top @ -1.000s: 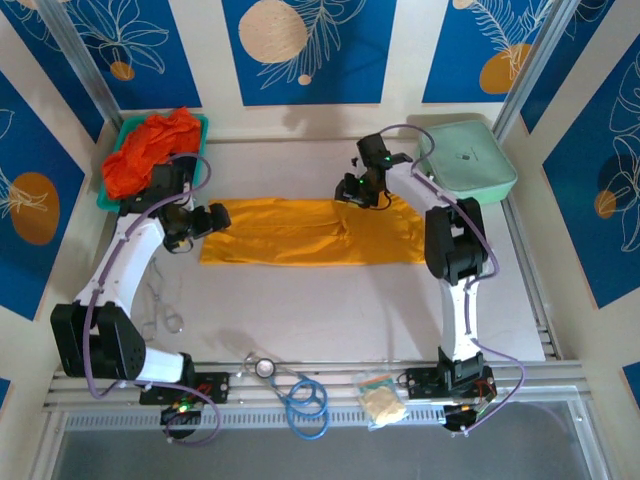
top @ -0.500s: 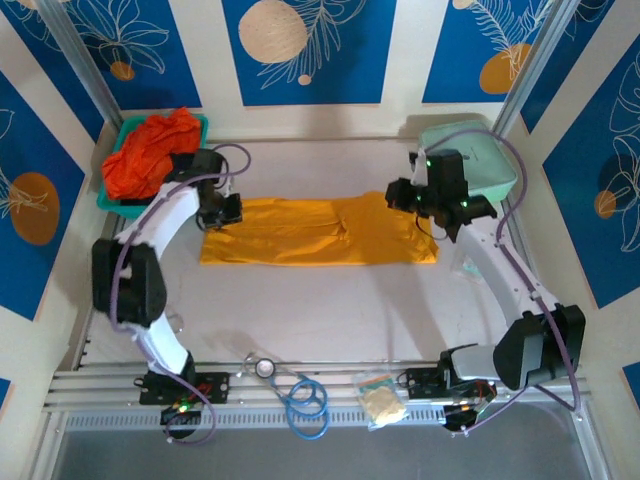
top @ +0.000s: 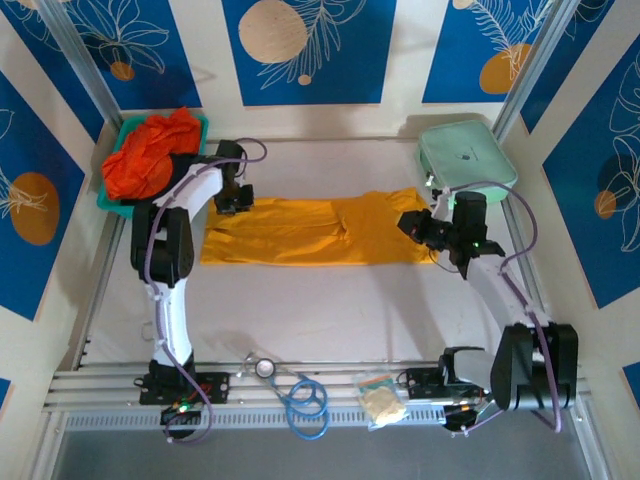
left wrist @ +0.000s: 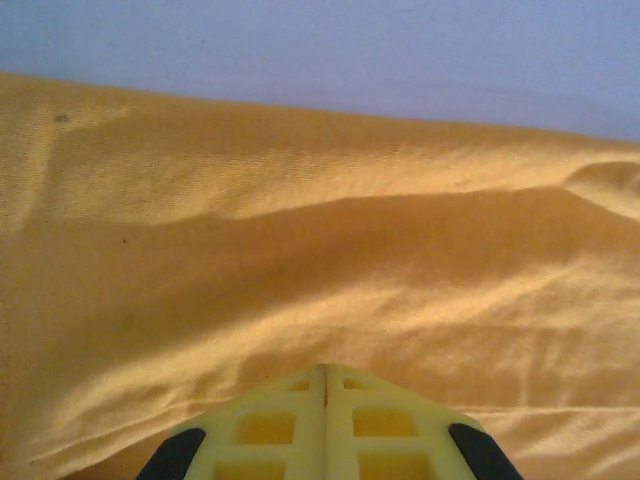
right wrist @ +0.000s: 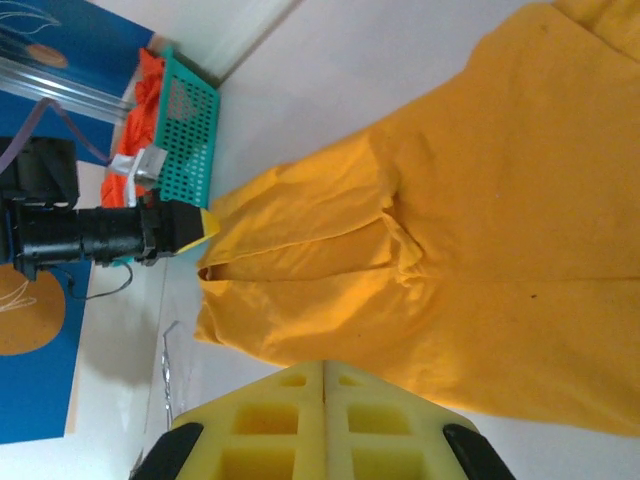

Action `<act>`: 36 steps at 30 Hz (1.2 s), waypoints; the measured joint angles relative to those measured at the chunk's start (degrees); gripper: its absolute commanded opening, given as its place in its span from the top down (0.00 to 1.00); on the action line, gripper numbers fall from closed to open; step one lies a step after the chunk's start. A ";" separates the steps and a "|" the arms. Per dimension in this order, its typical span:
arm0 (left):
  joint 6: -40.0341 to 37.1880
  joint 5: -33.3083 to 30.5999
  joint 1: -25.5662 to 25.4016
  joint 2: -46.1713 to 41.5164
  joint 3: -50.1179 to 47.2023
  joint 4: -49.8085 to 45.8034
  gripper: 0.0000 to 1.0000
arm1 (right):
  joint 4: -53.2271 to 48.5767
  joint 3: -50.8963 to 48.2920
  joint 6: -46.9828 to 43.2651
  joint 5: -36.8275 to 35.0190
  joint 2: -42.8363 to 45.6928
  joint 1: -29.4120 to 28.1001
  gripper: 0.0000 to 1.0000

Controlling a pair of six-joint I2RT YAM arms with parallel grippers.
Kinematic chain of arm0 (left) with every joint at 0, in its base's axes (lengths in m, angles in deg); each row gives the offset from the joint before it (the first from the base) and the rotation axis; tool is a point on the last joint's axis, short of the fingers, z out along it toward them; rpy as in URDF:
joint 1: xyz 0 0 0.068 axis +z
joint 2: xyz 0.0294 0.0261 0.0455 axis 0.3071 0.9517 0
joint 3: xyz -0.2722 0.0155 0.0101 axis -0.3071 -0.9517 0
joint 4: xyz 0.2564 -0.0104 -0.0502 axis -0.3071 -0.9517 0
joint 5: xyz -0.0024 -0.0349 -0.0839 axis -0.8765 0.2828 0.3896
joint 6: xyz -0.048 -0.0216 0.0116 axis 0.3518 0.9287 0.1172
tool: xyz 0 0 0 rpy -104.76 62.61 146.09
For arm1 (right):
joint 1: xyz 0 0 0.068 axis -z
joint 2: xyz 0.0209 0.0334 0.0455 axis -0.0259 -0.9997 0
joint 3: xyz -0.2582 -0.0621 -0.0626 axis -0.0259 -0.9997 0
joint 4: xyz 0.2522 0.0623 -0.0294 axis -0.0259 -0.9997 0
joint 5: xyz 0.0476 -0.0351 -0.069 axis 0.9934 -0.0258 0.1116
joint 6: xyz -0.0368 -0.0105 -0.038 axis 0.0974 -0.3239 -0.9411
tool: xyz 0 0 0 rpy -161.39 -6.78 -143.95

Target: Fold and stack the t-shirts

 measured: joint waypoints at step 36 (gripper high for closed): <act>8.90 -7.85 -7.52 -13.22 -27.71 4.11 0.81 | -41.97 55.23 -1.11 -33.75 -55.60 -12.22 1.00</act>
